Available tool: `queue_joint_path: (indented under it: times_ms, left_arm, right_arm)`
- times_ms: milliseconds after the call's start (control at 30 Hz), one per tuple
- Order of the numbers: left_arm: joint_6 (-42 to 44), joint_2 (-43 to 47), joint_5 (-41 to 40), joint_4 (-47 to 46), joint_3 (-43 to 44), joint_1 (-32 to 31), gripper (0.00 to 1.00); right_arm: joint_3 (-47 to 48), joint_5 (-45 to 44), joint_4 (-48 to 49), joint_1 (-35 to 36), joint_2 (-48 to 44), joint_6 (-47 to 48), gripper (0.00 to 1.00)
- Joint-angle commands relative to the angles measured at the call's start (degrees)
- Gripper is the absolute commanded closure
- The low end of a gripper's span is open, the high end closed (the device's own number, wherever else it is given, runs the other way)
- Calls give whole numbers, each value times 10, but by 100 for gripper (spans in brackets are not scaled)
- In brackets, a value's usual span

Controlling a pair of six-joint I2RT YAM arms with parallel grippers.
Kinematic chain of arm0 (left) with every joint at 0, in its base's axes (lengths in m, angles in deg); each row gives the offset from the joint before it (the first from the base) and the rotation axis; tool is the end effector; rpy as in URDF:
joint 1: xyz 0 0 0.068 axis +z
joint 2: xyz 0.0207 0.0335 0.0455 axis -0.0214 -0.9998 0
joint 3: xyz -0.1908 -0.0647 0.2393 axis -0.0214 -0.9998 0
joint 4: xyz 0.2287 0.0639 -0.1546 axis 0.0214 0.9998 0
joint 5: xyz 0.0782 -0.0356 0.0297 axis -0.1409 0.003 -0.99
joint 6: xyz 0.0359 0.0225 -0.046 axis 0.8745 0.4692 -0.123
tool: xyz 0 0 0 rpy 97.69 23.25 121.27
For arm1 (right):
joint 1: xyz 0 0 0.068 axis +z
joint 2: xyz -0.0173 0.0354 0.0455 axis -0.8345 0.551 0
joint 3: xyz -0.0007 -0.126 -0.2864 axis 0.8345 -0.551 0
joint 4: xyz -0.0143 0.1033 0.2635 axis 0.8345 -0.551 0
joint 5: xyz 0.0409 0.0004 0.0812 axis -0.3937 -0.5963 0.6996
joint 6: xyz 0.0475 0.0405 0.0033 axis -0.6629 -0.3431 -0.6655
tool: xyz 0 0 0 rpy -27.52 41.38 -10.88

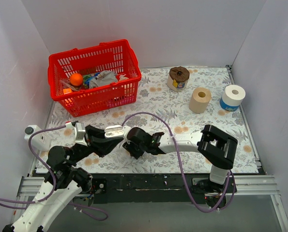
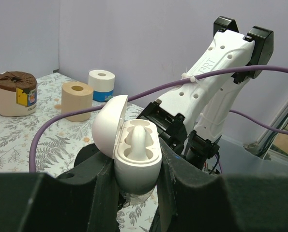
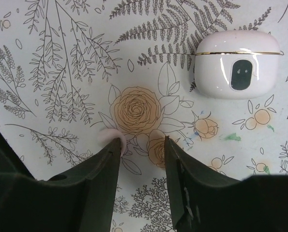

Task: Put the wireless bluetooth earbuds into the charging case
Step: Pick up the earbud from the center of the board.

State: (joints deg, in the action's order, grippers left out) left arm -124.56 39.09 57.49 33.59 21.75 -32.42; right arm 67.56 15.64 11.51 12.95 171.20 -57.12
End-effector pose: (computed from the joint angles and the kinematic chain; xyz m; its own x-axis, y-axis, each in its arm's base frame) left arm 0.0519 -0.0616 0.3410 -0.6314 -0.5134 -0.5812 0.6454 0.0675 -0.7608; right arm 0.1449 0.3745 0.1863 -0.3936 -0.6065 -0.6908 -0.8569 0.5141 0.0368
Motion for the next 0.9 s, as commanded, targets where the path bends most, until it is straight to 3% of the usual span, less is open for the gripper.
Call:
queue_joint_path:
  times_ms: [0, 867]
  left_arm:
    - [-1, 8, -9, 2, -7, 1, 100]
    - [-2, 18, -11, 11, -5, 2, 100]
  right_arm:
    - [21, -8, 8, 5, 9, 3, 51]
    - [36, -71, -17, 20, -11, -33, 51]
